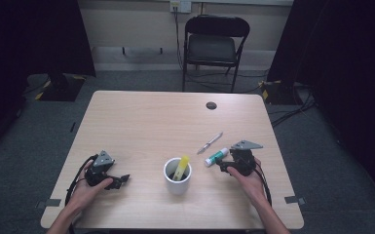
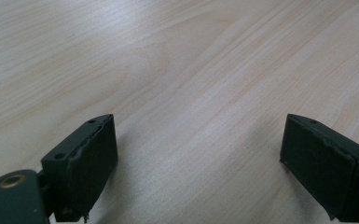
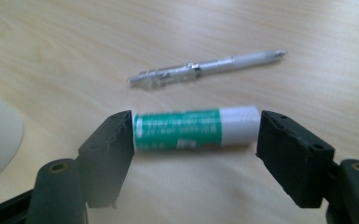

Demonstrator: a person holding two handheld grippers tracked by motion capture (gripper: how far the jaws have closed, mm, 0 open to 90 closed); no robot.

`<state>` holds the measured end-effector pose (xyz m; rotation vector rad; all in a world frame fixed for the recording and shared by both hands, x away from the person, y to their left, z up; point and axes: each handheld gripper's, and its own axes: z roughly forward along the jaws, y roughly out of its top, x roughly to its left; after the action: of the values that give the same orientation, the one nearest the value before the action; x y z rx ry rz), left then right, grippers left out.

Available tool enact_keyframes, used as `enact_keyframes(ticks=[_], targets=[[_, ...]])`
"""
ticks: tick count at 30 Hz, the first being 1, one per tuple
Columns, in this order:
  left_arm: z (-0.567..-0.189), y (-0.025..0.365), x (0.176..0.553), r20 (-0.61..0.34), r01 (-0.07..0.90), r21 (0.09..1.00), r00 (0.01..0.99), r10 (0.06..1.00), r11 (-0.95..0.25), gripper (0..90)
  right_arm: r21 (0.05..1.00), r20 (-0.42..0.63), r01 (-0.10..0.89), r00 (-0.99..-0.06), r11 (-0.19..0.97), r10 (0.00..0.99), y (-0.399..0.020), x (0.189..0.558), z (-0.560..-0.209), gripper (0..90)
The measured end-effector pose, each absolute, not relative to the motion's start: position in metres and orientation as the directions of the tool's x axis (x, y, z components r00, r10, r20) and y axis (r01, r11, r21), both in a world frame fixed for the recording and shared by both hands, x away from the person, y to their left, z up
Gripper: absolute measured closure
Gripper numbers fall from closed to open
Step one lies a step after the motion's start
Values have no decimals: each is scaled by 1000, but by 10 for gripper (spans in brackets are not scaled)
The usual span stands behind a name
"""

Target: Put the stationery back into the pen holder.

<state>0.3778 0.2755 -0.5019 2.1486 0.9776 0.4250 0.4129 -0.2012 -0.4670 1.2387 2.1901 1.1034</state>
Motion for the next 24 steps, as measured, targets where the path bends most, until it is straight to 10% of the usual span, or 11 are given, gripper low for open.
enact_keyframes(ticks=[24], targets=[[-502,275,378,-8,515,733,660,751,-445,99,775,36,574,-460,266,887,-193,443,-477,224]])
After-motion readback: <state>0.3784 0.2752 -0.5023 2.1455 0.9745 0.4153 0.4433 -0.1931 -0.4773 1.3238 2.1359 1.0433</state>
